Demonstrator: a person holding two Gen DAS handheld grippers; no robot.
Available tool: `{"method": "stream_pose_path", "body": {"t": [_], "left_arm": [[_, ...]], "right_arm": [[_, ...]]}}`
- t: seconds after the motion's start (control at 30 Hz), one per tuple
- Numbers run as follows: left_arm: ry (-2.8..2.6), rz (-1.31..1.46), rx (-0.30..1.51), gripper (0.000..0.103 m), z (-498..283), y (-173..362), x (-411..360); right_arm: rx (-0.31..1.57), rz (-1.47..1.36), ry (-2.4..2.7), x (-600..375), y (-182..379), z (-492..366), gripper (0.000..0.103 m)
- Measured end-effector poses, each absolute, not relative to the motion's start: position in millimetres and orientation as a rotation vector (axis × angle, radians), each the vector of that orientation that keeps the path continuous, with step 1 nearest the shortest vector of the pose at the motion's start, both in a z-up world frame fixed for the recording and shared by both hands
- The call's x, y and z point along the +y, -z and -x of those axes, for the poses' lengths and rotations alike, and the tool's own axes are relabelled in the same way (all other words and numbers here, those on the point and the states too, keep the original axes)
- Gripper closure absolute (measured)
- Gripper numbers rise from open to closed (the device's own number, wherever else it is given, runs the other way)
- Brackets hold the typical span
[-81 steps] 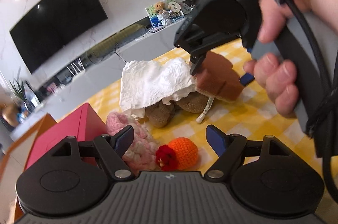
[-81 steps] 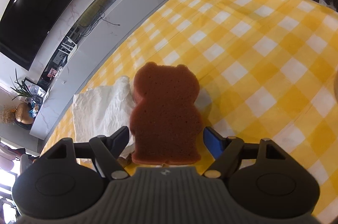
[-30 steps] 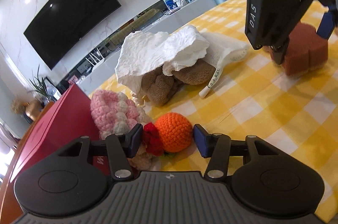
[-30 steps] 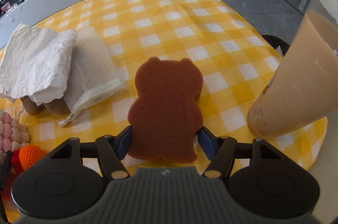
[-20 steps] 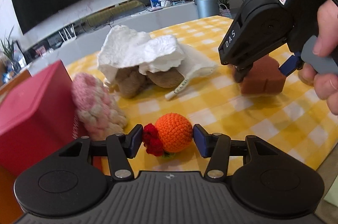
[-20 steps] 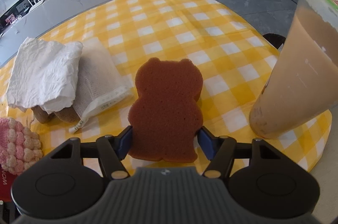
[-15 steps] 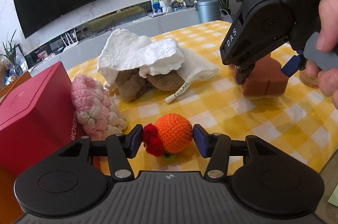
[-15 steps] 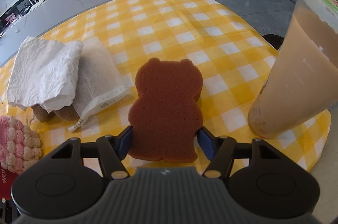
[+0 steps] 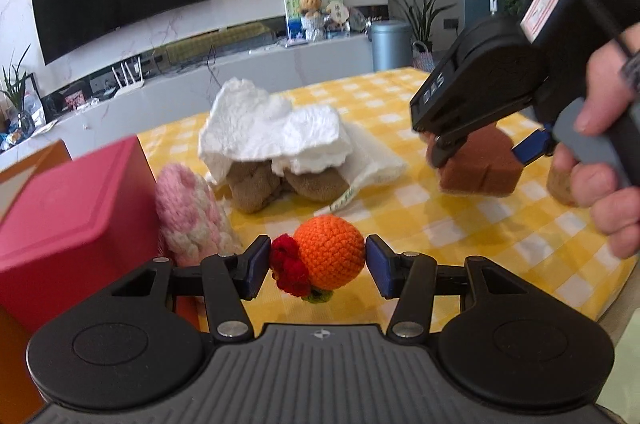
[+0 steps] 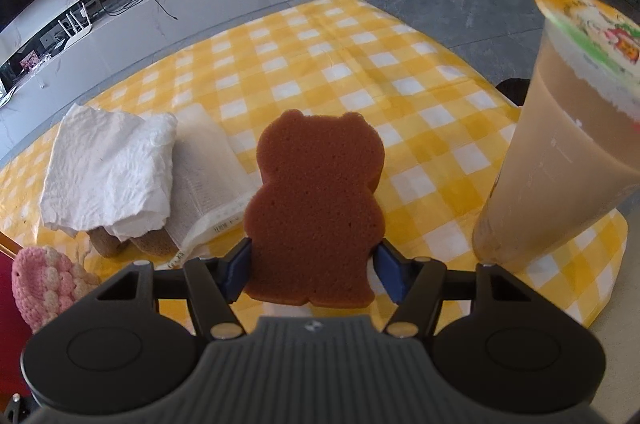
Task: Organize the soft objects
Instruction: 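Carry the bear sponge and orange ball over the cardboard box with both tools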
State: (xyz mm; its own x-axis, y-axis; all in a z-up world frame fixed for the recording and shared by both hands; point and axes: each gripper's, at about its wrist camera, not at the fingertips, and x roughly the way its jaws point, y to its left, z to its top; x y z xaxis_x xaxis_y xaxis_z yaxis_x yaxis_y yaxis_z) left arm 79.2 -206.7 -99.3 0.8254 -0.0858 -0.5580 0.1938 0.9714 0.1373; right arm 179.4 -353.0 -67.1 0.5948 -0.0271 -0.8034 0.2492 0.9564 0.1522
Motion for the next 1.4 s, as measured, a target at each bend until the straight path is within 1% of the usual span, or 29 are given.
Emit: {"method": "stream_pose_path", "body": {"t": [0.23, 0.5, 0.7, 0.93, 1.03, 1.17, 1.4], "left_arm": [[0.168, -0.129, 0.537, 0.044, -65.1, 61.9, -190.1], [0.121, -0.059, 0.428, 0.044, -50.3, 5.4, -145.9], [0.015, -0.049, 0.337, 0.044, -33.3, -37.9, -94.0], [-0.164, -0.067, 0.262, 0.044, -16.4, -76.4, -11.4], [-0.186, -0.07, 0.282, 0.044, -19.0, -83.6, 29.4], [-0.204, 0.055, 0.336, 0.044, -26.6, -82.6, 80.8], [-0.175, 0.286, 0.384, 0.044, -38.8, -49.0, 155.9]], "right_arm": [[0.83, -0.287, 0.117, -345.2, 41.5, -163.2, 0.039], [0.689, -0.506, -0.103, -342.7, 9.2, -142.6, 0.04], [0.608, -0.577, -0.311, -313.9, -16.6, -128.3, 0.04], [0.554, -0.554, -0.56, -258.8, -47.9, -106.9, 0.04], [0.552, -0.508, -0.631, -226.5, -56.1, -96.5, 0.04], [0.57, -0.473, -0.672, -181.0, -62.8, -93.2, 0.04], [0.647, -0.331, -0.66, -91.4, -54.6, -111.0, 0.04]]}}
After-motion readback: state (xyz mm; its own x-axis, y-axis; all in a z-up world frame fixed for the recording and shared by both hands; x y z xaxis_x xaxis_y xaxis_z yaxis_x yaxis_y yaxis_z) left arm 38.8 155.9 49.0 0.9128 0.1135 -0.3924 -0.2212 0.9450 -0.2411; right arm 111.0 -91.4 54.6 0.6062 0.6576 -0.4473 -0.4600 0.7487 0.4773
